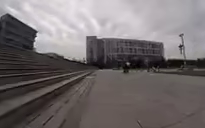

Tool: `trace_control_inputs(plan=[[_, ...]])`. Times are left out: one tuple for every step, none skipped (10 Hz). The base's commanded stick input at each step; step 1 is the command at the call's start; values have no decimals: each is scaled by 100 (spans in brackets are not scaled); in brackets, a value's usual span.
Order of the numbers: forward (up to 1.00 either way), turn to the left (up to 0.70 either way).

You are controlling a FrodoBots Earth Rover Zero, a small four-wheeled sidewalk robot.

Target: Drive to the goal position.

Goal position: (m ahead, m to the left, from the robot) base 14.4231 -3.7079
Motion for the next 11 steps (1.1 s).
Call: trace_control_inputs(plan=[[70, 0], [70, 0], [70, 0], [70, 0], [70, 0], [70, 0], [70, 0], [70, 0], [70, 0], [70, 0], [70, 0]])
